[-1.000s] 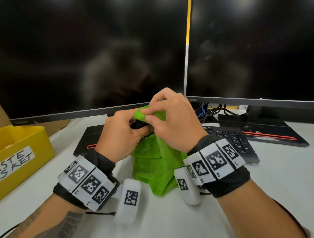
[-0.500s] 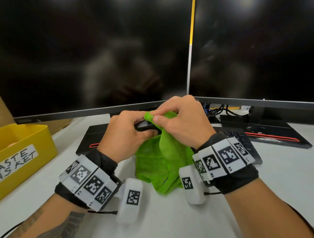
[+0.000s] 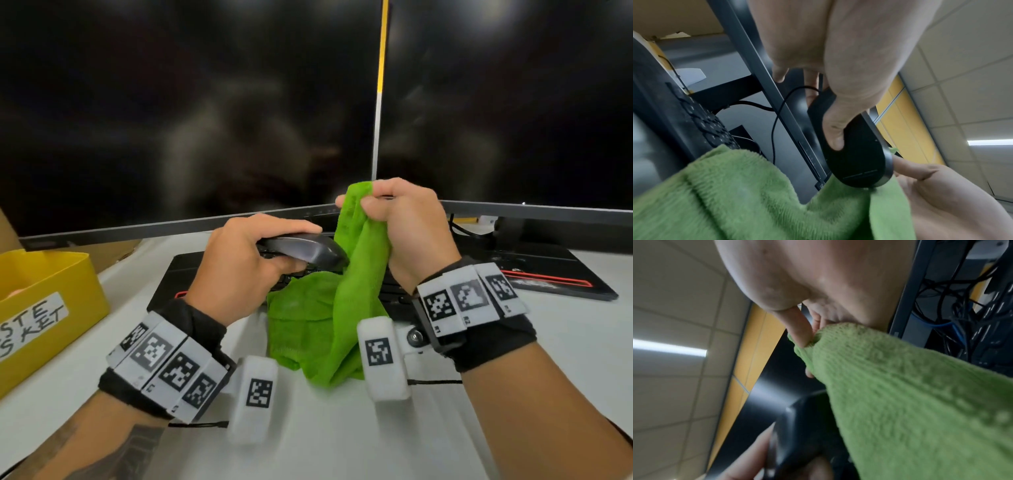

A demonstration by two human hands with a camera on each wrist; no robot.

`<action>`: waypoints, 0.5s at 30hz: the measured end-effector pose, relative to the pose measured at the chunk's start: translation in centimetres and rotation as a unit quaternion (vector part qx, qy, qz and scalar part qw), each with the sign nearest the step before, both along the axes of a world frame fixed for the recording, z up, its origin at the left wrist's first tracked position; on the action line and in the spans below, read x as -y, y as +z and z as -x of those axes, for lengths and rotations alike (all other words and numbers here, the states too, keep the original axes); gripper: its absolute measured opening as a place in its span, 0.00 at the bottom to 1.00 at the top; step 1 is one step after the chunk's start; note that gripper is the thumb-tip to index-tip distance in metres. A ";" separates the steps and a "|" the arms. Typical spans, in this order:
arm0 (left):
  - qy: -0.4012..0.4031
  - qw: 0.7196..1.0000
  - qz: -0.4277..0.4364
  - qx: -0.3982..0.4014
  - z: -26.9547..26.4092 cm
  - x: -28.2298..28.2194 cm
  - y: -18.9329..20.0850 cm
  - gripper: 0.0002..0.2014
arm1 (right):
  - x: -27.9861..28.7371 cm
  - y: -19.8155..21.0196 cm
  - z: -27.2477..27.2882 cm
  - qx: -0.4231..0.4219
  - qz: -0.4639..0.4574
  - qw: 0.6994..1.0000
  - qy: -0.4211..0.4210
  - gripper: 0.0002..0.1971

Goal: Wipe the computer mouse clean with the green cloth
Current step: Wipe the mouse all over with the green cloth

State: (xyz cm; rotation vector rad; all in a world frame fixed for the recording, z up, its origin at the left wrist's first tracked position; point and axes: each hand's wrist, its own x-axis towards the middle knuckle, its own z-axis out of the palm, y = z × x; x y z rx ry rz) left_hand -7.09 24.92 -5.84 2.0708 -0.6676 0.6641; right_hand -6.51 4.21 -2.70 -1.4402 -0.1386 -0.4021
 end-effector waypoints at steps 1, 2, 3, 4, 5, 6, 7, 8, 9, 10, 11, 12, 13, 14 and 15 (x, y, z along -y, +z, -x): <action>-0.008 1.000 0.000 0.014 0.0 0.0 0.0 0.26 | 0.0 0.4 0.3 0.006 -0.049 0.998 0.038 0.06; -0.007 1.000 -0.001 0.026 -0.1 -0.1 0.0 0.26 | 0.0 0.6 0.5 0.014 -0.084 0.994 0.072 0.08; 0.004 0.999 -0.004 0.037 -0.2 -0.1 0.0 0.27 | 0.1 0.8 0.6 0.022 -0.105 0.989 0.097 0.09; 0.020 0.999 -0.009 0.046 -0.3 -0.2 0.0 0.26 | 0.2 0.9 0.9 0.030 -0.116 0.986 0.115 0.09; 0.035 0.998 -0.013 0.053 -0.3 -0.2 0.0 0.26 | 0.3 0.9 0.9 0.037 -0.121 0.984 0.126 0.10; 0.043 0.997 -0.016 0.060 -0.4 -0.2 0.0 0.25 | 0.4 1.0 1.0 0.043 -0.116 0.984 0.129 0.10; 0.048 0.996 -0.018 0.067 -0.4 -0.2 -0.1 0.24 | 0.5 1.0 1.0 0.047 -0.097 0.987 0.119 0.09; 0.053 0.996 -0.018 0.074 -0.4 -0.2 -0.1 0.24 | 0.6 1.1 1.0 0.049 -0.072 0.992 0.095 0.10; 0.062 0.995 -0.019 0.080 -0.4 -0.2 -0.1 0.25 | 0.8 1.1 0.9 0.055 -0.058 0.995 0.063 0.10; 0.071 0.994 -0.020 0.083 -0.5 -0.3 -0.1 0.26 | 0.9 1.1 0.7 0.065 -0.064 0.995 0.033 0.10; 0.077 0.993 -0.021 0.084 -0.5 -0.3 -0.1 0.26 | 1.1 1.1 0.6 0.075 -0.085 0.993 0.017 0.10; 0.079 0.993 -0.021 0.085 -0.6 -0.3 -0.1 0.27 | 1.3 1.1 0.6 0.082 -0.115 0.990 0.021 0.09; 0.077 0.993 -0.022 0.087 -0.6 -0.4 -0.1 0.28 | 1.4 1.0 0.7 0.086 -0.150 0.984 0.045 0.07; 0.074 0.993 -0.022 0.088 -0.6 -0.4 -0.2 0.28 | 1.5 1.0 0.9 0.088 -0.177 0.977 0.075 0.08; 0.069 0.994 -0.021 0.088 -0.7 -0.5 -0.2 0.27 | 1.5 1.0 1.0 0.089 -0.188 0.973 0.104 0.09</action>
